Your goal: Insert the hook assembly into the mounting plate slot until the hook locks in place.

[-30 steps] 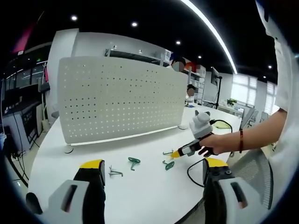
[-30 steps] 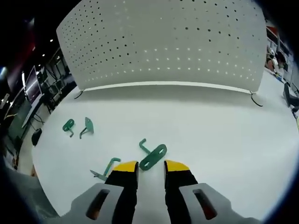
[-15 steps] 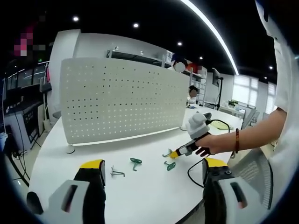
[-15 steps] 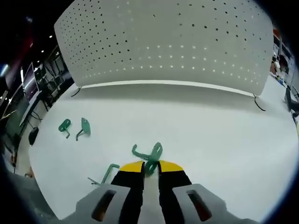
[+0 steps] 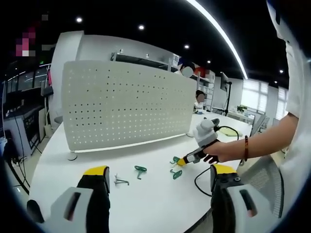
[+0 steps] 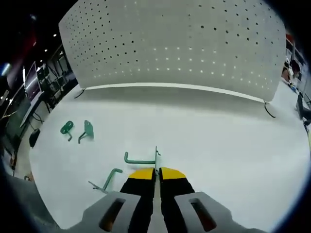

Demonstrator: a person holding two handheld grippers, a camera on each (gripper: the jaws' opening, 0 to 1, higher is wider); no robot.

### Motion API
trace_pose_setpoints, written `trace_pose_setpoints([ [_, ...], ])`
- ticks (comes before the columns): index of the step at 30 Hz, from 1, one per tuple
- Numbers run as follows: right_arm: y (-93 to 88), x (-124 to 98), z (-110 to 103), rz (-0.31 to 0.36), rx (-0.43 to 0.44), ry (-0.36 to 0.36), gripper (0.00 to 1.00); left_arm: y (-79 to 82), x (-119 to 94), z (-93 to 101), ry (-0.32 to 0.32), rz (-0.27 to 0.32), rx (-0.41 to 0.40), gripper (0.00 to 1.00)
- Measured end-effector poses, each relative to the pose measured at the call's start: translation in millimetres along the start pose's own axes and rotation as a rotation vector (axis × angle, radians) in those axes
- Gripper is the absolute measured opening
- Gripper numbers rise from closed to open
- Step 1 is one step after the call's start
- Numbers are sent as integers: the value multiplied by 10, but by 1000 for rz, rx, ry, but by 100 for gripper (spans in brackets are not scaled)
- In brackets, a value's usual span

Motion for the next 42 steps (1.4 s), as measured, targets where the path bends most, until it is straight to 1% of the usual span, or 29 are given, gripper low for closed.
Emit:
trace_pose_setpoints([
  [3,51,-36,-44,37,-10,17,2,12,-2,5,-3,7,-7,87],
  [6,79,-66,-85,43,-31,12,2,25,-2,15,-7,19,-9,89],
  [9,117,-106,-127,64,-49,14,2,40,0,23,-15,22,-13,88],
  [16,244,-241,-271,135,-87,35,2,68,10,26,-31,37,-24,87],
  [19,276,-278,-320,148,-98,38,2,76,17,26,-38,39,-29,87],
  [21,300,-313,-366,171,-102,47,2,86,23,26,-45,43,-30,87],
  [26,333,-366,-448,187,-118,64,2,106,44,21,-54,50,-35,86],
  [28,344,-388,-474,192,-132,67,2,114,50,12,-46,56,-39,87],
  [29,356,-404,-505,210,-133,79,2,119,49,10,-46,61,-42,87],
  [31,367,-427,-533,211,-135,77,2,124,47,9,-50,64,-47,86],
  [32,397,-440,-553,233,-166,86,2,128,46,9,-52,65,-50,86],
  [35,414,-474,-595,235,-159,95,2,144,41,7,-55,71,-56,86],
  [36,429,-491,-615,253,-177,100,2,153,40,5,-56,76,-58,86],
  [37,435,-503,-635,267,-177,109,2,158,40,3,-54,79,-60,86],
  [40,461,-552,-687,279,-185,114,2,170,41,1,-52,90,-64,85],
  [41,484,-573,-721,303,-199,127,2,171,40,2,-52,92,-66,85],
  [42,492,-589,-738,313,-202,125,2,172,39,5,-51,95,-67,85],
])
Point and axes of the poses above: the point that each gripper's makers call its tool centre point, and the gripper's own axes: x roughly forward along the fingers, z roughly to its right, y roughly out of its top, the point moved 8 cm from there along -x, roughly backward along the fingers, and after that the axes turned 15 degrees about y, right-handed, at the moved point
